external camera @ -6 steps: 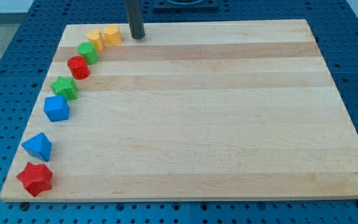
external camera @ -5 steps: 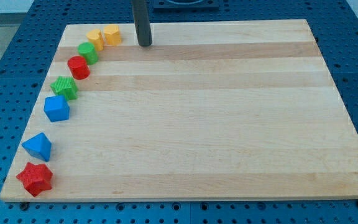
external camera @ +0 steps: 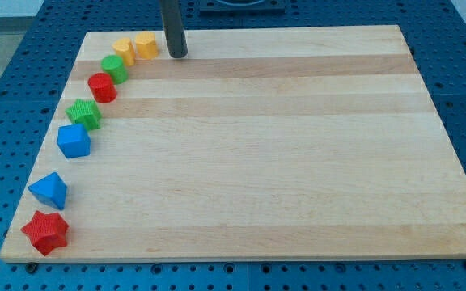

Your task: Push the yellow hexagon to the top of the yellow heart

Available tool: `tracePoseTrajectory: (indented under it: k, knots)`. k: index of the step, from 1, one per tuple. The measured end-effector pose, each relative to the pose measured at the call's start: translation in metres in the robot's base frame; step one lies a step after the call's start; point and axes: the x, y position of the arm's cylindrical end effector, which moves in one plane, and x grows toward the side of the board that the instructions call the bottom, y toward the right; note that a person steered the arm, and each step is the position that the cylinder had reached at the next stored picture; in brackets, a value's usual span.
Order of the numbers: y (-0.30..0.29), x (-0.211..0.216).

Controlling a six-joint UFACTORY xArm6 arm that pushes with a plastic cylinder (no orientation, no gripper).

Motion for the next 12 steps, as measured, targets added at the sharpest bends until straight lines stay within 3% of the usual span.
tracePoseTrajectory:
  k: [12]
  knots:
    - [-0.050,-0.016]
